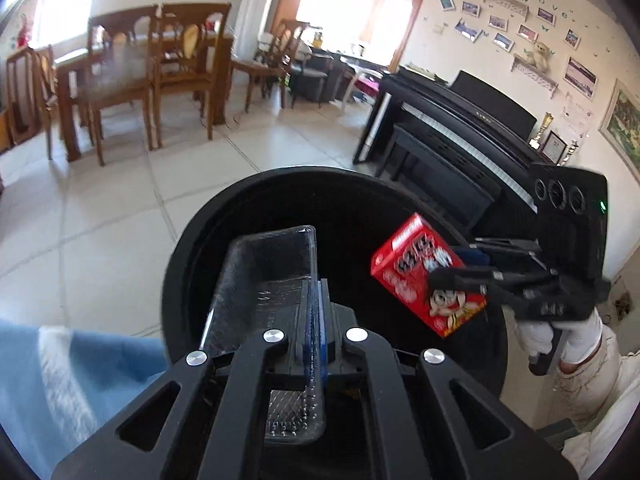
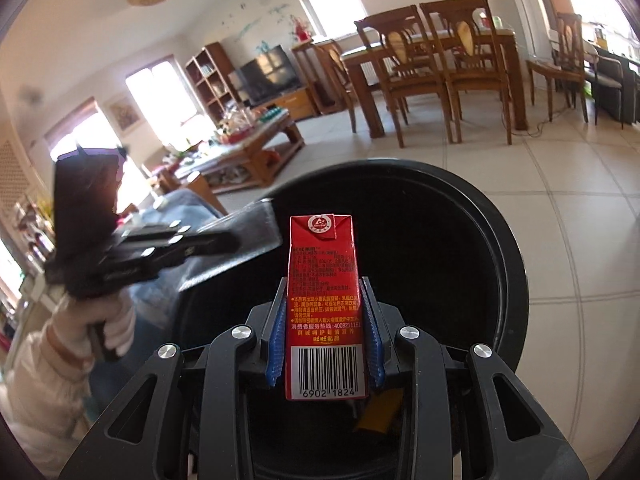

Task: Collect trash
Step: 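Open both tools to drop the tray and red carton into the bin, then move both open tools back over the table toward the remaining items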

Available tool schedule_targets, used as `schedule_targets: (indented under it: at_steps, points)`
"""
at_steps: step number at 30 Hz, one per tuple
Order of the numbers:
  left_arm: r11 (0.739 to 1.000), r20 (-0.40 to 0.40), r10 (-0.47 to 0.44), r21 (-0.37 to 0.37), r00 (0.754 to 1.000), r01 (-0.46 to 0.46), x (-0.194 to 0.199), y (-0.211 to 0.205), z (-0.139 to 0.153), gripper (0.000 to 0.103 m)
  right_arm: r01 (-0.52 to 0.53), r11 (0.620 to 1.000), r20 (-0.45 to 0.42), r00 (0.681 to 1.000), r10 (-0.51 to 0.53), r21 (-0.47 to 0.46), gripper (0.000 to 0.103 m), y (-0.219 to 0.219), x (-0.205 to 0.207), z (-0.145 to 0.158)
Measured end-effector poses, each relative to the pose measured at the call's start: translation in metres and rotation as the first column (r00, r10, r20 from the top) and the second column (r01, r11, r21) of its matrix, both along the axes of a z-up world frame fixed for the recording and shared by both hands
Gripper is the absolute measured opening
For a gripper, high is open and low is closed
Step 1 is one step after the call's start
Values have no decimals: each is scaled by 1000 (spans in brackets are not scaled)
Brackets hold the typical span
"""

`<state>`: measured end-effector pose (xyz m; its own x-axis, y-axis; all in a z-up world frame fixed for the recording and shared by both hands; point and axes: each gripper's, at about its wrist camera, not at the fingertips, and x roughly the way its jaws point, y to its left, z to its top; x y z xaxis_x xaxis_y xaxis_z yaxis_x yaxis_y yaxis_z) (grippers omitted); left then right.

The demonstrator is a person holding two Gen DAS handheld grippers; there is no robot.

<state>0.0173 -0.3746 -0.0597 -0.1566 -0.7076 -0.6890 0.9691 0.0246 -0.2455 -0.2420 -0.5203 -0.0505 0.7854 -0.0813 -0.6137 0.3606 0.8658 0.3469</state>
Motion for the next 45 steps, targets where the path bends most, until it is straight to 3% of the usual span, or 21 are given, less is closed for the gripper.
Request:
schedule_targets:
  at_steps: [5, 10, 12, 14, 16, 17, 18, 21, 27, 34, 45]
  points:
    - [996, 42, -56, 70, 998, 53, -1, -15, -11, 4, -15, 1000, -33, 999, 14, -23, 33, 7, 16, -4]
    - [994, 37, -84, 74, 996, 81, -1, -10, -13, 6, -32, 998, -63, 998, 29, -53, 33, 14, 25, -8]
    - [994, 37, -79, 83, 996, 76, -1, -13, -15, 7, -41, 997, -68, 997, 37, -60, 37, 15, 30, -5]
    - [993, 27, -83, 90, 996, 80, 0, -12, -17, 9, -51, 996, -62, 997, 47, -71, 48, 18, 31, -3]
    - [992, 40, -88, 94, 995, 84, -1, -13, -18, 36, -58, 994, -64, 997, 52, -90, 61, 21, 32, 1]
    - [993, 52, -84, 86, 995, 80, -2, -12, -17, 68, -62, 993, -64, 996, 56, -97, 63, 23, 32, 1]
    - [994, 61, -83, 72, 995, 78, -2, -13, -15, 85, -66, 993, -64, 996, 60, -99, 66, 22, 35, 3]
    - [995, 74, -95, 29, 993, 94, -4, -10, -9, 85, -91, 991, -64, 994, 85, -102, 67, 26, 36, 4]
    - [995, 113, -98, 19, 989, 97, -7, -12, -7, 98, -97, 989, -64, 994, 90, -112, 84, 31, 27, 6]
    - [994, 112, -109, 20, 988, 108, -11, -14, -4, 98, -92, 988, -63, 994, 84, -124, 96, 33, 19, 4]
    - [995, 119, -97, -27, 988, 101, -12, 17, 18, 98, -101, 983, -74, 993, 90, -151, 98, 45, 27, 13]
